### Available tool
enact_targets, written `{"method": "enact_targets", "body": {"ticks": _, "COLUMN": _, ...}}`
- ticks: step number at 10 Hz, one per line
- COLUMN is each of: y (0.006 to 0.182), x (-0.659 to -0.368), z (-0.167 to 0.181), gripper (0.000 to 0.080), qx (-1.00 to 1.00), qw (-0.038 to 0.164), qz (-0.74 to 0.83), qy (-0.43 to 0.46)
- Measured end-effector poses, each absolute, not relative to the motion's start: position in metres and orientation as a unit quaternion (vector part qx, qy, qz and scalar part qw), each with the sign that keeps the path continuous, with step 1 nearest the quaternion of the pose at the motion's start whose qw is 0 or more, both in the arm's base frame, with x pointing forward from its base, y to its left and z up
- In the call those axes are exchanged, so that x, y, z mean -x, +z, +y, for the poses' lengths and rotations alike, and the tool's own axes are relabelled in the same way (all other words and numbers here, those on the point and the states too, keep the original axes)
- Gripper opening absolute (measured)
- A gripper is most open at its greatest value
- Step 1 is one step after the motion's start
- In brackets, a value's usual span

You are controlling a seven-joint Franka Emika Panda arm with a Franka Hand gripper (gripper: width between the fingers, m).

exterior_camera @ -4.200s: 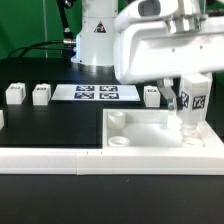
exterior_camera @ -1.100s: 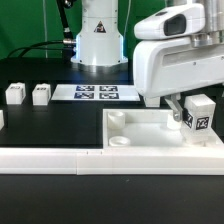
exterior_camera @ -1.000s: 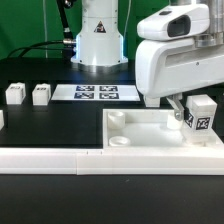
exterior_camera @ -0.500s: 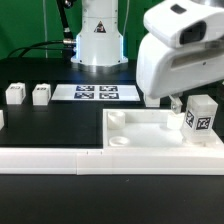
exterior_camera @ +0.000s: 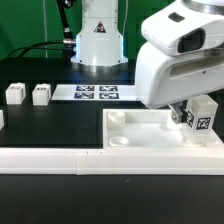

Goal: Assemble square table

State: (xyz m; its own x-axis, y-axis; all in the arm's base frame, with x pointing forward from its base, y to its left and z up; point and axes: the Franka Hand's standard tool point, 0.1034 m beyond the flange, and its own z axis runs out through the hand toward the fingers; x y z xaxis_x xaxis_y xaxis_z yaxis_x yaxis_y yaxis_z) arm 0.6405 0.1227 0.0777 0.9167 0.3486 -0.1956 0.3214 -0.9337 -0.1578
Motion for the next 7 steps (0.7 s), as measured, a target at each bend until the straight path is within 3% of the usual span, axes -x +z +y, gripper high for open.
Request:
{"method": "enact_targets", "body": {"ticks": 1, "y": 0.0776, "x": -0.6403, "z": 0.1232, "gripper": 0.0396, "qx": 0.978, "qw": 0.061, "qz": -0.165, "qy": 0.111}}
{"method": "enact_targets", "body": {"ticks": 2, "y": 0.0775, "x": -0.6403, "z": 0.1232, "gripper": 0.0396, "qx": 0.979, "qw": 0.060, "qz": -0.159, "qy": 0.112}}
{"method": "enact_targets", "body": {"ticks": 3, "y": 0.0770, "x": -0.6405, "z": 0.1201, "gripper": 0.0300, "qx": 0.979, "qw": 0.058, "qz": -0.159, "qy": 0.112}}
{"method": "enact_targets", "body": {"ticks": 7, "y": 0.0762, "x": -0.6402, "z": 0.1194, "gripper": 0.0299, "qx": 0.991, "qw": 0.044, "qz": -0.036, "qy": 0.119}}
